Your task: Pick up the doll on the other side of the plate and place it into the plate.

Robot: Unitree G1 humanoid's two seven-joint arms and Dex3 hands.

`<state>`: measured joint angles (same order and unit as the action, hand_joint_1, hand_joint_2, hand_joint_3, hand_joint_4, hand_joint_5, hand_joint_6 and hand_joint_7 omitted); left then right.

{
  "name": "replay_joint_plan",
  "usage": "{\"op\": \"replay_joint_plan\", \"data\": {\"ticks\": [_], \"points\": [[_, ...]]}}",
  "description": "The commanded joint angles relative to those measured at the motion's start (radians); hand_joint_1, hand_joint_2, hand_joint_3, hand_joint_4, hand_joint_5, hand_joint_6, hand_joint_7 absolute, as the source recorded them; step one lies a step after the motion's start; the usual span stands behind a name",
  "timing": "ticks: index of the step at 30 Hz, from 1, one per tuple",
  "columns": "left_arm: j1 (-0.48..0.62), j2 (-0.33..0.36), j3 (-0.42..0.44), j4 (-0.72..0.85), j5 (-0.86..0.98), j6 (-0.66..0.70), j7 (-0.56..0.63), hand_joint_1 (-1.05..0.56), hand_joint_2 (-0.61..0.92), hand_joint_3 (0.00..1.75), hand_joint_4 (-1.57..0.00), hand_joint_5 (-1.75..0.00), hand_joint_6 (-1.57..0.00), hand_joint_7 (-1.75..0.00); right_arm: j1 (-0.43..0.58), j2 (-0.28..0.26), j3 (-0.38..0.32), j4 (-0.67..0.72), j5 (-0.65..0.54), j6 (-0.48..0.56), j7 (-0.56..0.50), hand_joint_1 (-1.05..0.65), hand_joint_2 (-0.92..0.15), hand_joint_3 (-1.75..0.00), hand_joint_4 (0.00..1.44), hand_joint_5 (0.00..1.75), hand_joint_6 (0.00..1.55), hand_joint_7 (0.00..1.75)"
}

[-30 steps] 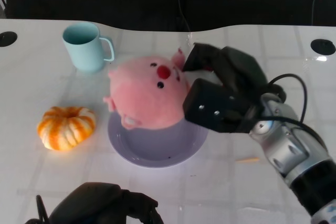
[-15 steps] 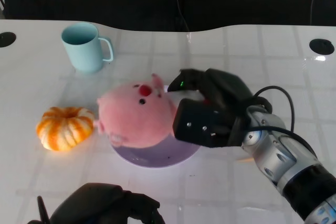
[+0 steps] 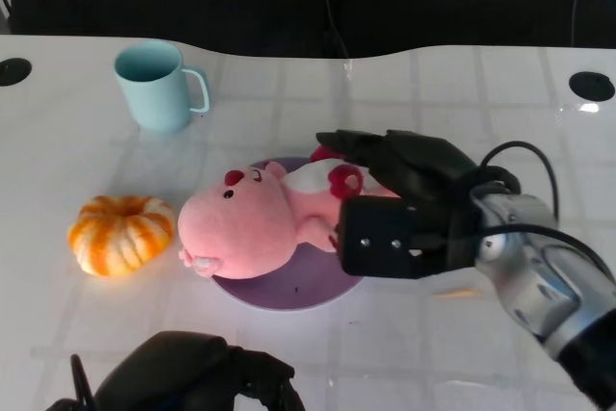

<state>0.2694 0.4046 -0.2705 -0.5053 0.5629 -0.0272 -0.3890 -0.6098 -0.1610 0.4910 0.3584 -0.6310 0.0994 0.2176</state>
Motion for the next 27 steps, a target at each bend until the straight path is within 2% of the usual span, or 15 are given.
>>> {"op": "replay_joint_plan", "data": {"ticks": [1, 6, 8, 10, 12, 14, 16, 22, 27], "points": [[-0.005, 0.005, 0.000, 0.009, 0.001, 0.002, 0.006, -0.17, 0.92, 0.26, -0.71, -1.44, -0.90, -0.60, 0.039, -0.065, -0.032, -0.109, 0.008, -0.016, 0.026, -0.81, -0.92, -0.21, 0.00, 0.24, 0.10, 0.00], [-0.012, -0.001, -0.007, 0.002, 0.005, 0.023, -0.003, -0.16, 0.92, 0.25, -0.71, -1.43, -0.90, -0.60, 0.164, -0.152, -0.108, -0.316, 0.052, -0.075, 0.027, -0.76, -0.92, -0.24, 0.03, 0.31, 0.14, 0.02], [-0.015, -0.003, -0.010, 0.005, 0.004, 0.021, 0.003, -0.16, 0.92, 0.24, -0.71, -1.43, -0.90, -0.61, 0.230, -0.177, -0.149, -0.380, 0.077, -0.113, 0.008, -0.70, -0.92, -0.26, 0.11, 0.45, 0.24, 0.06], [-0.017, -0.004, -0.013, 0.008, 0.006, 0.019, 0.007, -0.17, 0.92, 0.24, -0.71, -1.42, -0.90, -0.61, 0.288, -0.190, -0.184, -0.430, 0.094, -0.134, -0.005, -0.63, -0.92, -0.26, 0.18, 0.67, 0.34, 0.09], [-0.018, -0.004, -0.016, 0.008, 0.009, 0.021, 0.006, -0.17, 0.92, 0.25, -0.72, -1.38, -0.89, -0.60, 0.373, -0.196, -0.239, -0.477, 0.136, -0.184, -0.039, -0.49, -0.92, -0.19, 0.39, 0.81, 0.51, 0.17], [-0.017, -0.006, -0.016, 0.007, 0.006, 0.024, 0.003, -0.17, 0.92, 0.26, -0.73, -1.36, -0.89, -0.60, 0.451, -0.201, -0.287, -0.501, 0.177, -0.236, -0.071, -0.35, -0.92, -0.13, 0.63, 0.86, 0.69, 0.22], [-0.017, -0.005, -0.011, 0.006, 0.001, 0.022, 0.003, -0.16, 0.92, 0.26, -0.73, -1.35, -0.89, -0.60, 0.507, -0.200, -0.319, -0.520, 0.200, -0.266, -0.088, -0.26, -0.92, -0.09, 0.76, 0.85, 0.79, 0.24], [-0.025, 0.009, 0.001, 0.008, -0.002, 0.026, -0.012, -0.18, 0.92, 0.27, -0.72, -1.34, -0.88, -0.59, 0.645, -0.187, -0.376, -0.606, 0.273, -0.269, -0.075, -0.09, -0.91, -0.07, 0.82, 0.92, 0.93, 0.27], [-0.023, 0.018, 0.013, 0.003, -0.011, 0.030, -0.016, -0.17, 0.92, 0.27, -0.73, -1.33, -0.89, -0.59, 0.738, -0.197, -0.411, -0.714, 0.337, -0.168, 0.000, 0.02, -0.91, -0.19, 0.85, 1.05, 1.03, 0.31]]}}
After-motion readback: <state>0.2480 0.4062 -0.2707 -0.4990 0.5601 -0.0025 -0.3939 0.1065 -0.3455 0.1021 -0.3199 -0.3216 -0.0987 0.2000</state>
